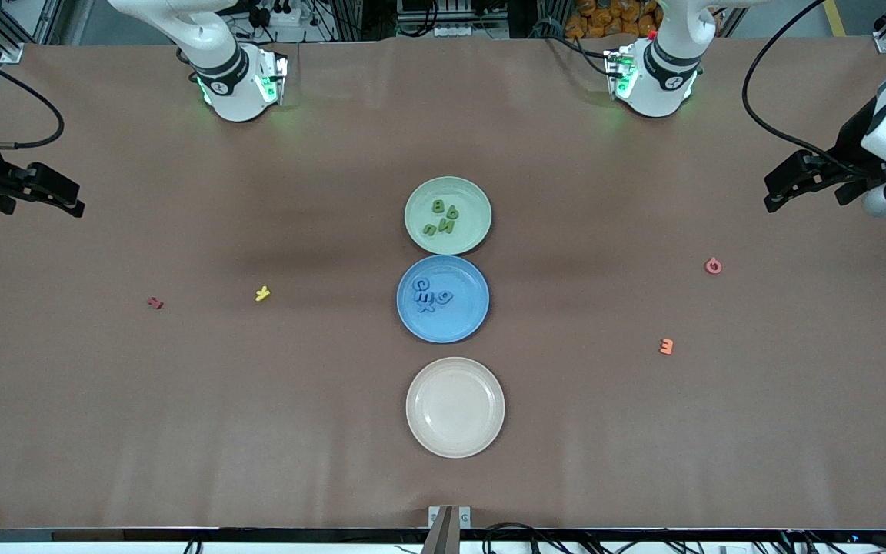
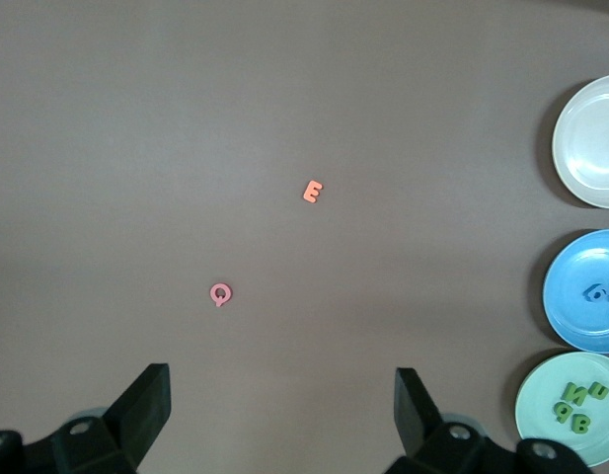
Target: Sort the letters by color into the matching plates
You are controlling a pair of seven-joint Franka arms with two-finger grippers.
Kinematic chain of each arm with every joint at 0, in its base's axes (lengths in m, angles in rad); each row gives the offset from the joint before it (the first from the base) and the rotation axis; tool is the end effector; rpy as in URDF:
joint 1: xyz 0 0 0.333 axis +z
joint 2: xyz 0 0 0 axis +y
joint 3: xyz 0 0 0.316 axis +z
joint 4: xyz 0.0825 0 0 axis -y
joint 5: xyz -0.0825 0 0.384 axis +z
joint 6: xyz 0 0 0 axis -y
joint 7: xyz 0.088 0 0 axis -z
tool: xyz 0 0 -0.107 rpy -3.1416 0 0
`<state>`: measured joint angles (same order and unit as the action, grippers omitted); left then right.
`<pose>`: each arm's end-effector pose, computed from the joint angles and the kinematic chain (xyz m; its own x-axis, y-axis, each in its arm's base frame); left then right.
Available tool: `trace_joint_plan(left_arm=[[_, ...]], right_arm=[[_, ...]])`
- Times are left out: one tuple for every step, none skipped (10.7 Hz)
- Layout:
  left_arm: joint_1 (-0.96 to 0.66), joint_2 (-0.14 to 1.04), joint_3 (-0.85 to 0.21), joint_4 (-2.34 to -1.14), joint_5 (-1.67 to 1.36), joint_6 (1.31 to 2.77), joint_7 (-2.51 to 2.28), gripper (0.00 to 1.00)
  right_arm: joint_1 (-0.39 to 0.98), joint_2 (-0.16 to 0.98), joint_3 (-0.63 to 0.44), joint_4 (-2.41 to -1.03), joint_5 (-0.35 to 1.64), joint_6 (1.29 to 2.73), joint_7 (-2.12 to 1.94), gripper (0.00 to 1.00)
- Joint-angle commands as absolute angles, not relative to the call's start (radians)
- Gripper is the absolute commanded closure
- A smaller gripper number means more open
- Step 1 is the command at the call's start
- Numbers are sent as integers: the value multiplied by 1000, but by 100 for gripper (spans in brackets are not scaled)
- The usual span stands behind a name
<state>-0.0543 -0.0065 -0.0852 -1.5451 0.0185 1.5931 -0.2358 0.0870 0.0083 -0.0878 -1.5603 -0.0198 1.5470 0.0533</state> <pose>0.5501 -0.0755 0.6423 0.9937 0.0959 0.0574 0.0964 -0.9953 -0.0058 0.5546 -0.0024 0.6228 0.9983 -0.0545 -0.0204 -0.0541 -0.9983 0.0217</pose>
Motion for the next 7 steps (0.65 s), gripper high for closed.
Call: trace_joint_plan(left_arm=[[-63,-8,-72,-1534,-6,1574,-180,0],[-63,-5,-71,-1534,-6,1574,-172,0],[-63,-5,-72,-1534,-2,1574,-172,0],[-63,-5,-71,-1534,0,1574,-172,0],[-63,-3,-72,-1534,2,1574,-172,0],[-64,-5,-74,-1534,5,1574,-172,0],[-64,-5,-74,-1534,5,1574,-173,0]], right_arm=[[89,20,-84,-1534,-32,1528,46,0],[89,20,-86,-1534,-32,1523,45,0],[89,20,-86,-1534,-32,1523,44,0],[89,20,-86,-1534,-32,1523,44,0],[89,20,-86,-1534,-32,1523,44,0],[90,20,-86,-1534,-34,1523,44,0],[91,20,-86,-1534,-34,1523,44,0]])
